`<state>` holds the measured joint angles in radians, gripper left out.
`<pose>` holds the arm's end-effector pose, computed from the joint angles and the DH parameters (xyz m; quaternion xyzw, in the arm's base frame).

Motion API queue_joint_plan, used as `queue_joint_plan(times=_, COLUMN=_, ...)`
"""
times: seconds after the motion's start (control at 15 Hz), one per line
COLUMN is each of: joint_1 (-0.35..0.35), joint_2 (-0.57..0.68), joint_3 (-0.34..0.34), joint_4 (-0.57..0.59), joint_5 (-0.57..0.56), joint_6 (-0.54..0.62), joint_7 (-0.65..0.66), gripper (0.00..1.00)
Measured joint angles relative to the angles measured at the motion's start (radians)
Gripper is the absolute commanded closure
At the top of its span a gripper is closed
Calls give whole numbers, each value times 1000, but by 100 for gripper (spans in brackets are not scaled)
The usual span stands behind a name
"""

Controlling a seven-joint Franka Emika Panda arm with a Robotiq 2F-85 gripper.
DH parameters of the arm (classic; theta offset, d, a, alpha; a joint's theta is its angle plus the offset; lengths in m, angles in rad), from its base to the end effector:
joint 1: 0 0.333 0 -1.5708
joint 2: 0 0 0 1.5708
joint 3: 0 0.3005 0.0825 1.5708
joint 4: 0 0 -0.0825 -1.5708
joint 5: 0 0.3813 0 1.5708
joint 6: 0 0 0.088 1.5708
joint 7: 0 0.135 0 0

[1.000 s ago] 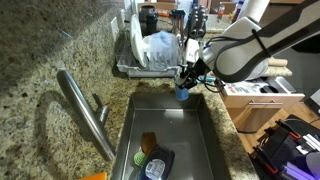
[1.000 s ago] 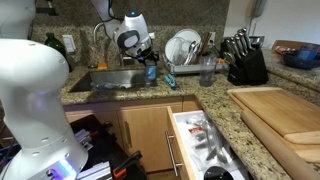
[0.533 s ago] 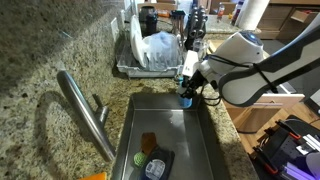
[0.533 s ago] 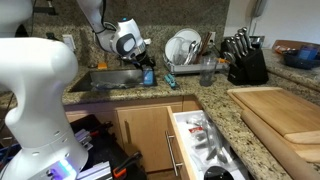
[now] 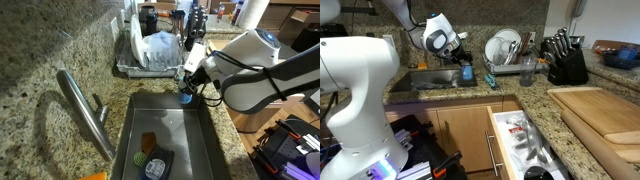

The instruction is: Put the soap bottle in front of the sink and the cup in front of the drawer

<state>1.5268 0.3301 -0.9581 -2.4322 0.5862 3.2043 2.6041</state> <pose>0.4821 0.2370 0.2648 -0.2879 0.9049 -0.0497 0.3094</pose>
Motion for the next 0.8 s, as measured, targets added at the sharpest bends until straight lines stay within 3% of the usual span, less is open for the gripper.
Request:
queue_joint_plan(times=0.13, joint_1=129, joint_2=22, joint_3=-117, joint_4=-30, joint_5=83, joint_6=1, joint_7=0, gripper=56)
queue_joint_plan(times=0.2, joint_1=186, joint_2=28, joint_3=-167, joint_4=-45, joint_5=124, joint_6=4, joint_7=0, gripper=31)
queue_joint_plan(times=0.4, joint_1=298, joint_2=38, joint_3=-264, joint_4=-73, joint_5=192, joint_6=29, joint_7=0, gripper=31)
queue_joint_plan(times=0.47, joint_1=303, joint_2=39, joint_3=-269, joint_4=-74, joint_5=194, joint_6=30, joint_7=0, gripper=56)
queue_joint_plan(times=0.67, joint_1=303, joint_2=42, joint_3=-270, joint_4=-75, joint_5=204, joint_6=27, joint_7=1, gripper=56)
queue_joint_plan(times=0.8, joint_1=317, joint_2=49, joint_3=-293, joint_4=-76, joint_5=283, joint_6=26, joint_7=-1, gripper=56)
